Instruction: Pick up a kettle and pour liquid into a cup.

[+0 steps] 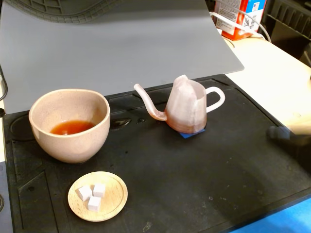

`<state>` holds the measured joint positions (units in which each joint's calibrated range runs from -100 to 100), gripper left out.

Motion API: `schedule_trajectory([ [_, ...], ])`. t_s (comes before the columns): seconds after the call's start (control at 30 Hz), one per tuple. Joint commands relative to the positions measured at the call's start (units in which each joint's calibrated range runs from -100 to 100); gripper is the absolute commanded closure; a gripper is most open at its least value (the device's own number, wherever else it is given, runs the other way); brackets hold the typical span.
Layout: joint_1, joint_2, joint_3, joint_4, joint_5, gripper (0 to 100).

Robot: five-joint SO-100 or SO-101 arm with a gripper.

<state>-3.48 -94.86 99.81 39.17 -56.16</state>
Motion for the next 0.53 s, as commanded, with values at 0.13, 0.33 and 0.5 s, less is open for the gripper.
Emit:
schedule_trajectory([
  [0.13,-0.21,-3.69,0.01,32.56,0.13,99],
  [0.33,-0.14,-2.92,0.1,35.24,0.19,99],
  [0.5,-0.14,-3.43,0.1,35.5,0.19,99],
])
